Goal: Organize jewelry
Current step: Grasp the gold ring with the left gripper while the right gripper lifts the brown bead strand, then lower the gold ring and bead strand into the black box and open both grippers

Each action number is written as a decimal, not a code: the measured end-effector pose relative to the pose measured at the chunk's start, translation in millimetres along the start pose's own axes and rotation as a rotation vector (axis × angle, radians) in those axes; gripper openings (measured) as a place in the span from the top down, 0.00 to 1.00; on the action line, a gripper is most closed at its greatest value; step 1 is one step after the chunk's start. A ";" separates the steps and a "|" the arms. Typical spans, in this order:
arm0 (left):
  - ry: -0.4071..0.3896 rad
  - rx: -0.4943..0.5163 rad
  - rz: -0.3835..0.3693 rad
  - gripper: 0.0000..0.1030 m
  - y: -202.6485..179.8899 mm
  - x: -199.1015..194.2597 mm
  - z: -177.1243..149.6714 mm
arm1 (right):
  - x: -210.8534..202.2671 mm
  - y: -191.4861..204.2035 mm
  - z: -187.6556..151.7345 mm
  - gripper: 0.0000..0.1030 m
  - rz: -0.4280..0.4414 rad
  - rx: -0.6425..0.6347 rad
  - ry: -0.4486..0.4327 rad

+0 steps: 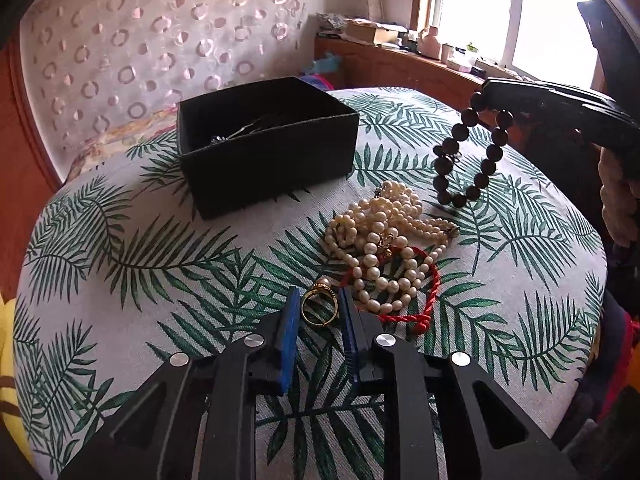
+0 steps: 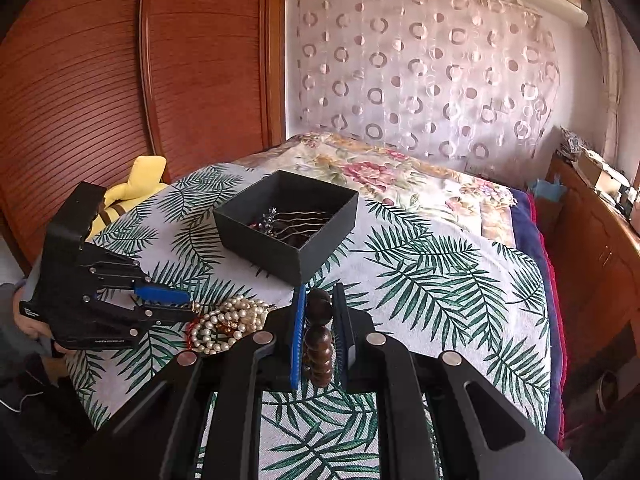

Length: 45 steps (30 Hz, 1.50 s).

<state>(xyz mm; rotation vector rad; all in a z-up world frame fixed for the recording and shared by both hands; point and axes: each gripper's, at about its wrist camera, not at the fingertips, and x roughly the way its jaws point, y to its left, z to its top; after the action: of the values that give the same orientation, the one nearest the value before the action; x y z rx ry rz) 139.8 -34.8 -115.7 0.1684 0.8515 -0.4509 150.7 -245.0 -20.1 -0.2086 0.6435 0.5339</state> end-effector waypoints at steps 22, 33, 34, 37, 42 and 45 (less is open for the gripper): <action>-0.167 -0.062 0.051 0.82 18.6 -50.0 28.1 | -15.6 18.8 44.3 0.85 -0.009 -0.070 -0.071; -0.202 -0.079 0.058 0.82 29.5 -56.7 44.0 | 4.1 25.1 90.3 0.85 -0.015 -0.103 -0.092; -0.203 -0.080 0.059 0.82 30.3 -56.9 45.4 | 8.6 26.1 95.1 0.85 -0.016 -0.108 -0.089; -0.207 -0.085 0.062 0.82 33.7 -57.2 49.3 | 18.8 30.8 103.4 0.85 -0.025 -0.121 -0.079; -0.210 -0.095 0.069 0.82 40.2 -54.6 54.8 | 43.4 32.4 113.2 0.85 -0.026 -0.117 -0.045; -0.205 -0.105 0.060 0.82 44.7 -52.4 57.5 | 61.1 31.7 112.6 0.85 -0.014 -0.089 -0.016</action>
<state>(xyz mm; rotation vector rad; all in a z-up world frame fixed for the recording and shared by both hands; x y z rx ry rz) 169.5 3.3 -40.0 0.0498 0.6648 -0.3593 232.7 -154.4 29.8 -0.2923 0.6029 0.5506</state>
